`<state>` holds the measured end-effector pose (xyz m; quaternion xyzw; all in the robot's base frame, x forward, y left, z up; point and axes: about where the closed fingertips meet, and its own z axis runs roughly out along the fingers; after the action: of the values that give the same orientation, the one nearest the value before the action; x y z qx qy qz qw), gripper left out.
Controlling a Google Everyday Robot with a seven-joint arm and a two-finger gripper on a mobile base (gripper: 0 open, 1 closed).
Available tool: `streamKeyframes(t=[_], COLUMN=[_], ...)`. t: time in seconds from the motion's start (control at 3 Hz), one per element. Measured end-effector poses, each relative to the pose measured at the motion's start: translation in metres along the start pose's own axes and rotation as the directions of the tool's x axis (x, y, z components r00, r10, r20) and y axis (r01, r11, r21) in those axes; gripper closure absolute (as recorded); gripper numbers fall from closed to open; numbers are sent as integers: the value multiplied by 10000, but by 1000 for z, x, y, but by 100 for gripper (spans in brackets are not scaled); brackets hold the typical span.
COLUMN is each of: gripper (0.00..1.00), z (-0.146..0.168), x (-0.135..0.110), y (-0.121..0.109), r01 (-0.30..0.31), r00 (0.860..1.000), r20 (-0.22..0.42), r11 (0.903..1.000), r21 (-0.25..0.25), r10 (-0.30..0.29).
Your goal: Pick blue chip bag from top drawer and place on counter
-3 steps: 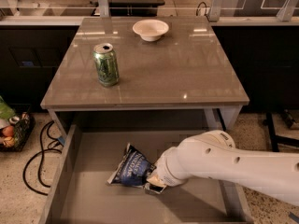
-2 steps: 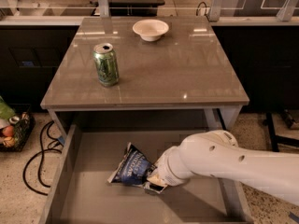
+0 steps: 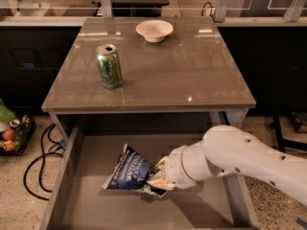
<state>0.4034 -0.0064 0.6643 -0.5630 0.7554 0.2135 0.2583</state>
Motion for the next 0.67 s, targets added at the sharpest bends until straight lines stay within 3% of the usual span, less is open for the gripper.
streamKeyframes(t=[0.33, 0.67], gripper=[100, 100], z=[-24, -59], x=[-16, -32], y=[30, 55], r01=[1005, 1576], r00=[9943, 9874], r20=[372, 12], r11=[9949, 9859], r21=[-70, 566], r10=[-1002, -1579])
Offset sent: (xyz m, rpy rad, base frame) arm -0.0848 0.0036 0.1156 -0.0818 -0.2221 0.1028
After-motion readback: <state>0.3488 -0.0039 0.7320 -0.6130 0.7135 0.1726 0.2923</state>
